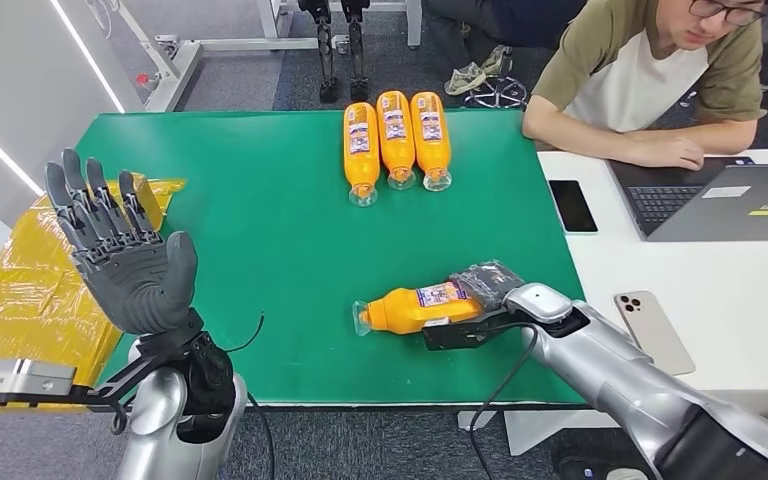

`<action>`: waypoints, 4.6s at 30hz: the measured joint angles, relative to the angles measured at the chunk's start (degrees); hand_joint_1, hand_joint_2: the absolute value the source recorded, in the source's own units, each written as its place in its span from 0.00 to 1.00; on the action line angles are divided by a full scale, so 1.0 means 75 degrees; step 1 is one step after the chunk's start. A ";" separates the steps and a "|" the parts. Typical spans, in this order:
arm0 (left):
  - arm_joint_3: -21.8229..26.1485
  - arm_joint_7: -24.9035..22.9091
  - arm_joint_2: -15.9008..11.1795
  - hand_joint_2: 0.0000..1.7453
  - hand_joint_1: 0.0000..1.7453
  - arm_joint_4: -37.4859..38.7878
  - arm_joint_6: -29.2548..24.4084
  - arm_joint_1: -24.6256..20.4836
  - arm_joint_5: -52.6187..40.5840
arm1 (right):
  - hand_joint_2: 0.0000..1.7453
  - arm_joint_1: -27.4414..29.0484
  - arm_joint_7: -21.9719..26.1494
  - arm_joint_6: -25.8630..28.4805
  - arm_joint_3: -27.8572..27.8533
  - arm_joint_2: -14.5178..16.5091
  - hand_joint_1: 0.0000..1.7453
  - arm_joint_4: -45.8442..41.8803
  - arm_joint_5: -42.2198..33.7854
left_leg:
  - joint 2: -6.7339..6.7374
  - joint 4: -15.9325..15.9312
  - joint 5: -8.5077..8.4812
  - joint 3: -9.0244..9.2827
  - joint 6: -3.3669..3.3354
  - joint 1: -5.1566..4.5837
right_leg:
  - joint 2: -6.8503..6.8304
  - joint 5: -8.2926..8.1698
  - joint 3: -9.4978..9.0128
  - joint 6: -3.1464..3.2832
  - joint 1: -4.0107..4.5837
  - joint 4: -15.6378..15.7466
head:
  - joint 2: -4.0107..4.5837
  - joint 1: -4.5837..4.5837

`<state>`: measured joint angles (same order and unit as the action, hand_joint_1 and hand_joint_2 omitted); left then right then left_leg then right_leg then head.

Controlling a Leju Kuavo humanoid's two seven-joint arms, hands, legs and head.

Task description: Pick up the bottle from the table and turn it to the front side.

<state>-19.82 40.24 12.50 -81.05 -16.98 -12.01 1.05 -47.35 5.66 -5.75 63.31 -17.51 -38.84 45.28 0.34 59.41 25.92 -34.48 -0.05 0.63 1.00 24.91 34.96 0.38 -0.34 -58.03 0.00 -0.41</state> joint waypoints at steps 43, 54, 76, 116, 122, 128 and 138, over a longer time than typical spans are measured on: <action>-0.0498 -0.1156 0.0283 1.00 0.00 0.1078 0.1755 0.0561 -0.0943 | 1.00 0.5401 0.2895 0.5888 -0.5477 0.2812 1.00 -0.5409 -0.0792 | -0.0066 -0.0006 0.0036 -0.0085 0.0011 -0.0001 | -0.0063 0.0068 0.0070 0.0002 0.0000 -0.0003 | 0.0001 0.0000; -0.0785 -0.1231 0.0286 1.00 0.00 0.1315 0.2495 0.0466 -0.1375 | 1.00 0.5446 0.2290 0.5887 -0.5240 0.2987 1.00 -0.5639 -0.0751 | -0.0064 -0.0006 0.0035 -0.0085 0.0010 -0.0001 | -0.0062 0.0068 0.0069 0.0002 0.0000 -0.0005 | 0.0000 0.0001; -0.0816 -0.1298 0.0310 1.00 0.00 0.1455 0.3013 0.0382 -0.1381 | 1.00 0.5148 0.1907 0.5576 -0.4614 0.2982 1.00 -0.5617 -0.0680 | -0.0064 -0.0006 0.0036 -0.0085 0.0010 -0.0001 | -0.0063 0.0069 0.0070 0.0002 0.0000 -0.0006 | 0.0000 0.0001; -0.0423 -0.1665 0.0278 1.00 0.40 0.1353 0.3311 0.0334 -0.1263 | 1.00 0.2725 0.0309 0.2049 -0.3458 0.2891 1.00 -0.3351 -0.0025 | -0.0068 -0.0003 0.0024 -0.0090 0.0009 -0.0001 | -0.0064 0.0060 0.0075 0.0006 0.0000 -0.0009 | 0.0000 0.0000; -0.0412 -0.1635 0.0275 1.00 1.00 0.1355 0.3268 0.0365 -0.1212 | 1.00 0.2888 0.0452 0.1972 -0.3429 0.2891 1.00 -0.3464 -0.0028 | -0.0068 -0.0004 0.0027 -0.0090 0.0012 0.0000 | -0.0065 0.0062 0.0075 0.0008 0.0000 -0.0009 | 0.0000 0.0001; -0.0388 -0.1550 0.0275 1.00 1.00 0.1361 0.3144 0.0393 -0.1220 | 1.00 0.3116 0.0637 0.1926 -0.3409 0.2891 1.00 -0.3603 -0.0003 | -0.0069 -0.0004 0.0028 -0.0091 0.0013 0.0000 | -0.0065 0.0063 0.0076 0.0009 0.0000 -0.0009 | 0.0000 0.0001; -0.0369 -0.1456 0.0272 1.00 1.00 0.1364 0.3029 0.0396 -0.1216 | 1.00 0.3220 0.0871 0.1769 -0.3374 0.2882 1.00 -0.3578 0.0017 | -0.0069 -0.0004 0.0028 -0.0091 0.0013 0.0000 | -0.0065 0.0063 0.0075 0.0009 0.0000 -0.0009 | 0.0000 0.0001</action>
<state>-22.59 29.32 14.53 -70.82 5.74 -9.04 -8.07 -23.20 12.19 7.52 38.01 4.11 -65.67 45.41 -0.18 59.38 26.12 -35.17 0.05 0.63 0.50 25.38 35.53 0.45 -0.35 -58.10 0.00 -0.40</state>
